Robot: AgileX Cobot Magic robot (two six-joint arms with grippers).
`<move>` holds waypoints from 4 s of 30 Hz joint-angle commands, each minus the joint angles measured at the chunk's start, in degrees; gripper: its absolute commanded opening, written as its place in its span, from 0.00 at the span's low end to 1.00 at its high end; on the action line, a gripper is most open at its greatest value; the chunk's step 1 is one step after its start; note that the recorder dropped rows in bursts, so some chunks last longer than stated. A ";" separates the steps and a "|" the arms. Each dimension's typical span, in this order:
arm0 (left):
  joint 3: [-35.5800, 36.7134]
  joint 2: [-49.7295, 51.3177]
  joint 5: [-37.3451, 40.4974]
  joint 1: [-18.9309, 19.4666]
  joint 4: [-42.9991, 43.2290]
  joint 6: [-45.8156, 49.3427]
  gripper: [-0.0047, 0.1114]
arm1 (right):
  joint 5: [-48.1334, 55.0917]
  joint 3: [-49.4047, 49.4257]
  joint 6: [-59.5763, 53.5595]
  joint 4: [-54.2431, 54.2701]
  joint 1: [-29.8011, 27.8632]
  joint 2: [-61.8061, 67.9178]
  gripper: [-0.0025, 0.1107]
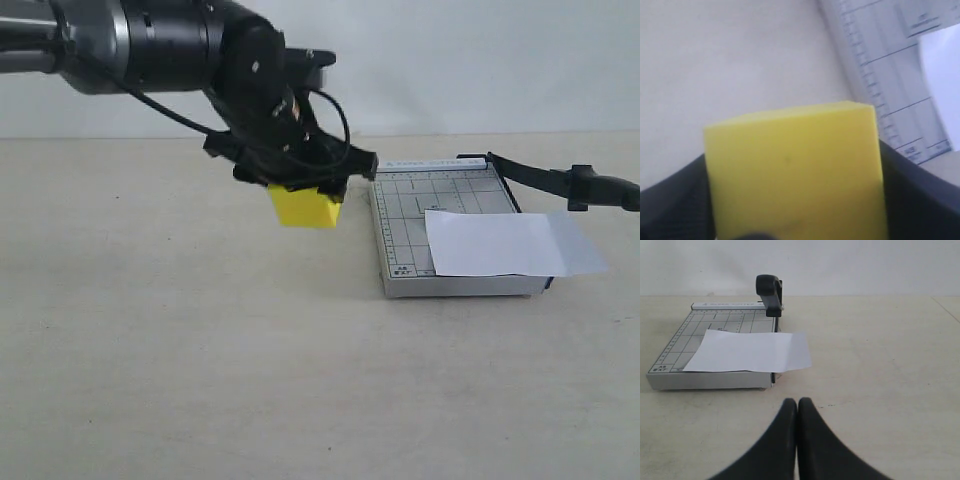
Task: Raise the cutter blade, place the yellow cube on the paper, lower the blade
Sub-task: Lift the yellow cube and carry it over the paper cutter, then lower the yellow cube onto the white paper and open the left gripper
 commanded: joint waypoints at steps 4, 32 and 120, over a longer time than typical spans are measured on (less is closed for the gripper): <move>-8.86 2.70 1.95 -5.58 -3.77 8.93 0.08 | -0.28 -0.03 -0.20 -0.15 -0.06 -0.25 0.02; -34.76 21.57 6.66 -11.49 -5.25 12.02 0.08 | -0.28 -0.03 -0.20 -0.15 -0.06 -0.25 0.02; -40.23 30.00 1.09 -11.49 -7.50 15.94 0.62 | -0.32 -0.03 -0.20 -0.15 -0.06 -0.25 0.02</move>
